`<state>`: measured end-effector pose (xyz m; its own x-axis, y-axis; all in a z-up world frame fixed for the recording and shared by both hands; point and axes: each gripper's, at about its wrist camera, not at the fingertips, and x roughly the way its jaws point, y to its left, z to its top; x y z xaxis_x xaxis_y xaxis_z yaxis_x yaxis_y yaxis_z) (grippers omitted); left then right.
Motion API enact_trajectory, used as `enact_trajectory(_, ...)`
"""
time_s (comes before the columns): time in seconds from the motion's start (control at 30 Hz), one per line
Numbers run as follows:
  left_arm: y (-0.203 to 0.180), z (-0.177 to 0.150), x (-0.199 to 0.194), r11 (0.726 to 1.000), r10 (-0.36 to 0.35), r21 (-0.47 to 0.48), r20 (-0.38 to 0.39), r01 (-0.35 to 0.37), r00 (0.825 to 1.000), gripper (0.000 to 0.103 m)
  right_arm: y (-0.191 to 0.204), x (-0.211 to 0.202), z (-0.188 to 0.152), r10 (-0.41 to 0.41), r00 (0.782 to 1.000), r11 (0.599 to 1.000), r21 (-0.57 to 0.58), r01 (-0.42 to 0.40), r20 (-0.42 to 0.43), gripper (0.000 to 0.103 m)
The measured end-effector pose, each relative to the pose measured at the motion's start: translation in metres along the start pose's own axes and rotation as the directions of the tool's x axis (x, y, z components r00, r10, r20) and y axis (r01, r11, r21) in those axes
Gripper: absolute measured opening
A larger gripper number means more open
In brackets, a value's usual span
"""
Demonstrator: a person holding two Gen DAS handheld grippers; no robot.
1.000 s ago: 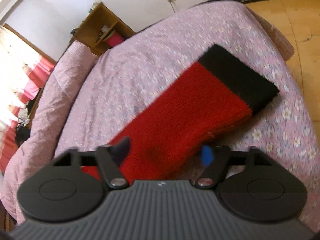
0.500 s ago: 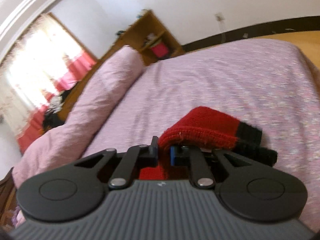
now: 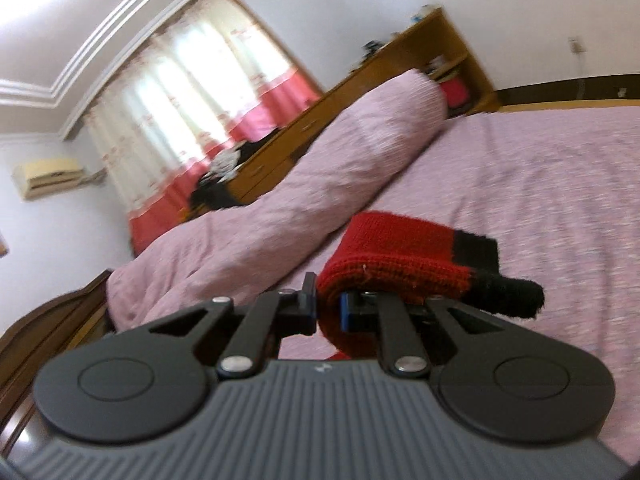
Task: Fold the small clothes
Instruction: 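Lift the sleeve with the right gripper and fold it across the cardigan body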
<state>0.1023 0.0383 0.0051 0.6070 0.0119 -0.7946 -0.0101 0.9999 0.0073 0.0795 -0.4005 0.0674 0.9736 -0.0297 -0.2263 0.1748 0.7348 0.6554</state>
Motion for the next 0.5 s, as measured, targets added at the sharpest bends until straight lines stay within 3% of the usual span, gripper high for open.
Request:
enact_trajectory(0.27,0.018,-0.003,-0.002,0.999,0.012,-0.033,0.004,-0.012,1.0,0.103,0.054,0.026,-0.024,0.11,0.991,0.991,-0.066,-0.115,-0.078,0.013)
enact_trajectory(0.5,0.037,-0.005,-0.002,0.997,0.018,-0.072,0.003,-0.018,1.0,0.103,0.098,0.045,-0.066,0.16,0.971,0.979,-0.099,-0.179,-0.176,0.013)
